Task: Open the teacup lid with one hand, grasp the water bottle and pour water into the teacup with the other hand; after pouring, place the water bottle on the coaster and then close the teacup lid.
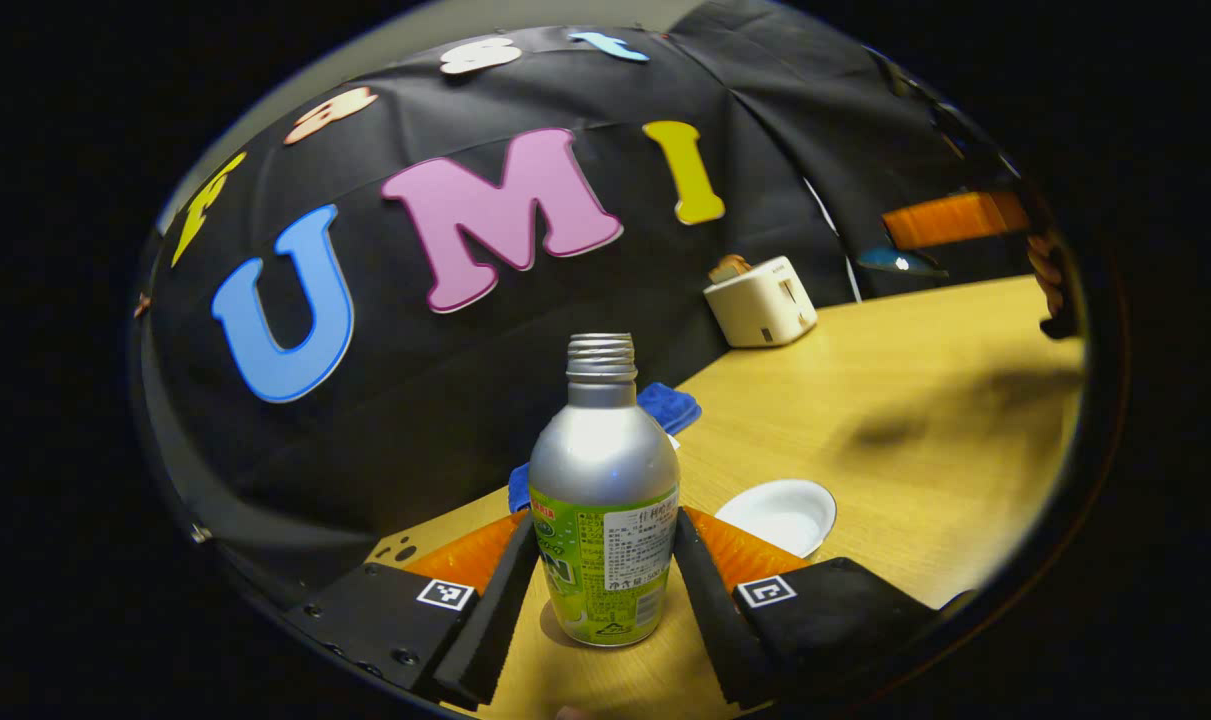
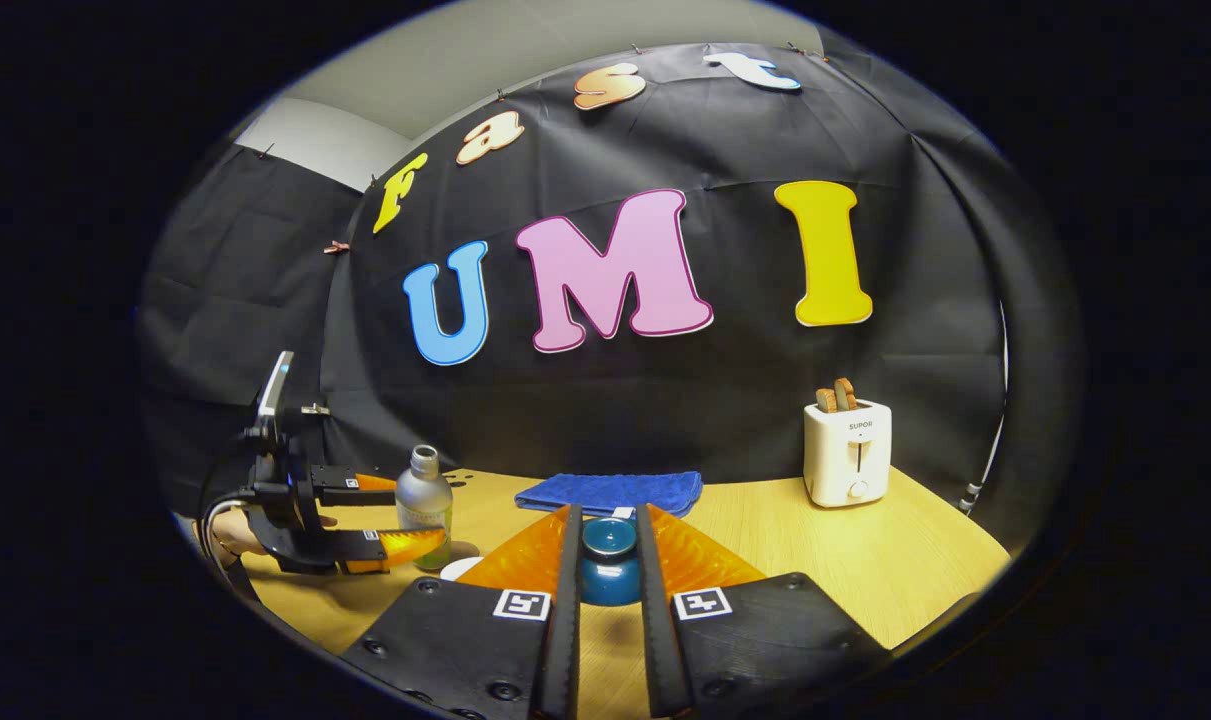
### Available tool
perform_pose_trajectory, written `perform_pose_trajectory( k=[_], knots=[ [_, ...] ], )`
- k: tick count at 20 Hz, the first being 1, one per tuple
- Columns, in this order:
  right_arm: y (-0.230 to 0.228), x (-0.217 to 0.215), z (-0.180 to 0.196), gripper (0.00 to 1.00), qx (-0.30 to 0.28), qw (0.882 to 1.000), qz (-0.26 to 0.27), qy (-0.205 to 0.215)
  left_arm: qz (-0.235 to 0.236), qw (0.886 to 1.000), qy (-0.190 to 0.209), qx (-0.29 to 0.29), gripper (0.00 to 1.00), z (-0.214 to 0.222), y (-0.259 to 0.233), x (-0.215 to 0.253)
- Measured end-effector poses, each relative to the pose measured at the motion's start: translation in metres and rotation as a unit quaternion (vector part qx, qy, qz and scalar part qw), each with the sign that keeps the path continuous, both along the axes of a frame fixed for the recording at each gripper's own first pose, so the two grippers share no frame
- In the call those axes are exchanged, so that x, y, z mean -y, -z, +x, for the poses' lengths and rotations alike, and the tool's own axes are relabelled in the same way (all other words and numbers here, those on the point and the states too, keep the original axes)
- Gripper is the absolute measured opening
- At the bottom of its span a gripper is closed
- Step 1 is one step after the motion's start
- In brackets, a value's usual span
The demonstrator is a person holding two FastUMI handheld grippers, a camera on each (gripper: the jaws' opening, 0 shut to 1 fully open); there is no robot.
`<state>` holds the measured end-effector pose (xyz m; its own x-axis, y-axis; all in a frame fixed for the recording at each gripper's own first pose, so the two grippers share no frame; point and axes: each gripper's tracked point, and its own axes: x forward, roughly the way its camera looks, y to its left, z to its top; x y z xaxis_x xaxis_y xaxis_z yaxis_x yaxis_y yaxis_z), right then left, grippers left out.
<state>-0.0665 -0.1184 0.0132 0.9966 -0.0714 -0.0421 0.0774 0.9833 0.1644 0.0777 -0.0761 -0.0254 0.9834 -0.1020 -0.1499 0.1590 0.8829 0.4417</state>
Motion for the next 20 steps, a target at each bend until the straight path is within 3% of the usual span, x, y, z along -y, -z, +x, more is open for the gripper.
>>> perform_pose_trajectory(
  k=[3, 9, 20],
  knots=[
    [-0.003, 0.002, -0.001, 0.25, 0.005, 1.0, -0.001, 0.002, -0.057, 0.998, -0.028, 0.025, 0.81, 0.003, -0.014, -0.021],
    [-0.002, 0.002, -0.002, 0.25, 0.004, 1.0, 0.0, 0.002, -0.172, 0.981, -0.07, 0.063, 0.81, 0.04, -0.025, -0.072],
    [0.002, 0.006, -0.002, 0.25, 0.001, 1.0, 0.003, 0.005, -0.213, 0.975, -0.069, 0.019, 0.82, 0.06, -0.006, -0.073]
  ],
)
